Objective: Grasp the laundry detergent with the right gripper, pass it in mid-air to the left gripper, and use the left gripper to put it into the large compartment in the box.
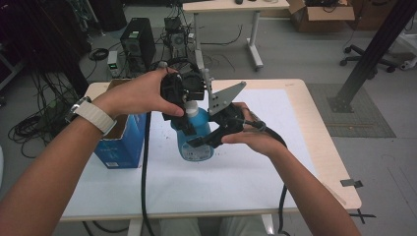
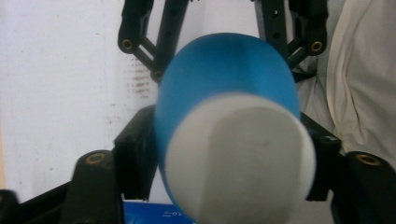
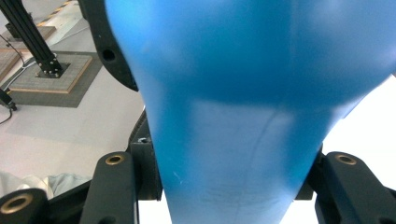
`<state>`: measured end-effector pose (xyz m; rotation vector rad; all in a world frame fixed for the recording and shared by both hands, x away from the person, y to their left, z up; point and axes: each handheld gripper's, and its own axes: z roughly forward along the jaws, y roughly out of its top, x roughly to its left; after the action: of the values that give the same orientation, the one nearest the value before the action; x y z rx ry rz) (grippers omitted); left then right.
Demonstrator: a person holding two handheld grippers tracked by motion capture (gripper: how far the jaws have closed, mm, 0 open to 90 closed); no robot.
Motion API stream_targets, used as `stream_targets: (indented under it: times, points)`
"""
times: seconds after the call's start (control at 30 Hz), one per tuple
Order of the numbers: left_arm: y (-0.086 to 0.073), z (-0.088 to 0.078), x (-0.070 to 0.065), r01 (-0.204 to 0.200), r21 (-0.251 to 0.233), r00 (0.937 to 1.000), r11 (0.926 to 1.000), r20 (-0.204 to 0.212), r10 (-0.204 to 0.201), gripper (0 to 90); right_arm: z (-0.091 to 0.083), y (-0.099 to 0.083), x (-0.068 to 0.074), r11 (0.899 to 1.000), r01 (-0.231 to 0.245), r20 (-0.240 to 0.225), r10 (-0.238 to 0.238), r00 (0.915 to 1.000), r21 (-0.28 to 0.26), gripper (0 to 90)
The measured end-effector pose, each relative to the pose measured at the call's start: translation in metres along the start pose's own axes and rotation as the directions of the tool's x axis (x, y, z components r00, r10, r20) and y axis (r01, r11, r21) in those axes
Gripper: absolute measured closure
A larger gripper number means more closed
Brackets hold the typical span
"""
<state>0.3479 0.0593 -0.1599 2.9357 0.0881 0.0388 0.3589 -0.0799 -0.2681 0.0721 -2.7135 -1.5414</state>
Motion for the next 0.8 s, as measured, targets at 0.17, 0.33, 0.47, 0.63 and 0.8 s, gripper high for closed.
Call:
stream_targets:
  times: [0.17, 0.33, 0.47, 0.63, 0.8]
  points:
    - [-0.0006, 0.0000, 0.0007, 0.004, -0.002, 1.0000, 1.0000, 0.008, -0.004, 37.4, 0.0005, 0.0003, 0.0000, 1.000, 0.002, -0.003, -0.002, 1.0000, -0.002, 44.5]
    - [-0.0001, -0.0001, -0.0002, 0.000, -0.003, 1.0000, 1.0000, -0.001, 0.000, 37.6, 0.0001, 0.0004, 0.0001, 1.000, 0.005, 0.000, -0.005, 1.0000, -0.001, 44.5]
    - [0.0013, -0.0006, -0.0011, 0.005, -0.002, 1.0000, 1.0000, -0.005, -0.005, 37.7, -0.0005, 0.0003, 0.0006, 1.000, 0.012, 0.003, -0.012, 0.9999, 0.001, 44.2]
    - [0.0076, -0.0031, -0.0020, 0.005, 0.025, 0.9998, 0.9997, -0.019, -0.005, 37.8, -0.0016, 0.0026, 0.0008, 1.000, 0.008, 0.014, -0.008, 0.9999, 0.003, 43.5]
    - [0.0078, -0.0055, 0.0027, 0.022, 0.034, 0.9994, 0.9992, -0.028, -0.021, 37.9, -0.0052, 0.0051, 0.0020, 1.000, -0.001, 0.035, 0.001, 0.9994, -0.014, 21.1]
